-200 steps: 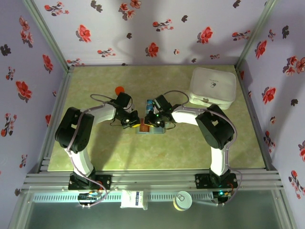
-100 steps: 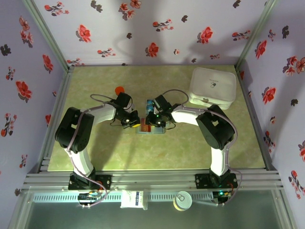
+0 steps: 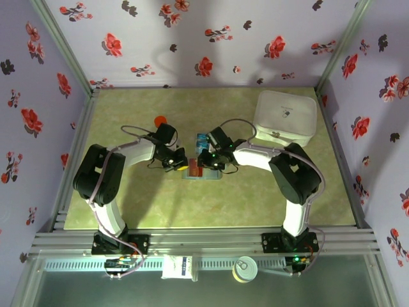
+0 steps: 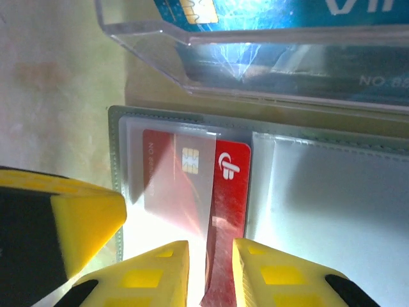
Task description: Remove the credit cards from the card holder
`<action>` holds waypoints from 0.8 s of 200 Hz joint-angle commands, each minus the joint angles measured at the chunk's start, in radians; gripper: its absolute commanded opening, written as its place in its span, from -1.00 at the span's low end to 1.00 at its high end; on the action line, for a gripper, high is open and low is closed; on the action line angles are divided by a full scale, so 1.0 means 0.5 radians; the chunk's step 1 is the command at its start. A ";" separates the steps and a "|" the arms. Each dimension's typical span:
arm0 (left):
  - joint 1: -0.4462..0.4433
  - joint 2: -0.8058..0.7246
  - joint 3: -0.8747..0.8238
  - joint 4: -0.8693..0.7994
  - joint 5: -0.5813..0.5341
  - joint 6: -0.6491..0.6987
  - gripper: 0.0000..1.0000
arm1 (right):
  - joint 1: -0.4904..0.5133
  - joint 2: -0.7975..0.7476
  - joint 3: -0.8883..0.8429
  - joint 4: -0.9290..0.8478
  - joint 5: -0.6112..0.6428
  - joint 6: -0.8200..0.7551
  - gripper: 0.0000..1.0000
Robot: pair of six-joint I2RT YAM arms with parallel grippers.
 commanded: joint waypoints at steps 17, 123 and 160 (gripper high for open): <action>-0.057 0.009 0.098 -0.059 0.016 0.004 -0.95 | -0.024 -0.119 -0.125 0.108 0.007 0.078 -0.49; -0.064 0.111 0.087 -0.098 -0.064 0.050 -1.00 | -0.037 -0.091 -0.190 0.171 -0.057 0.135 -0.47; -0.063 0.136 0.065 -0.093 -0.070 0.056 -1.00 | -0.037 -0.050 -0.199 0.222 -0.097 0.162 -0.47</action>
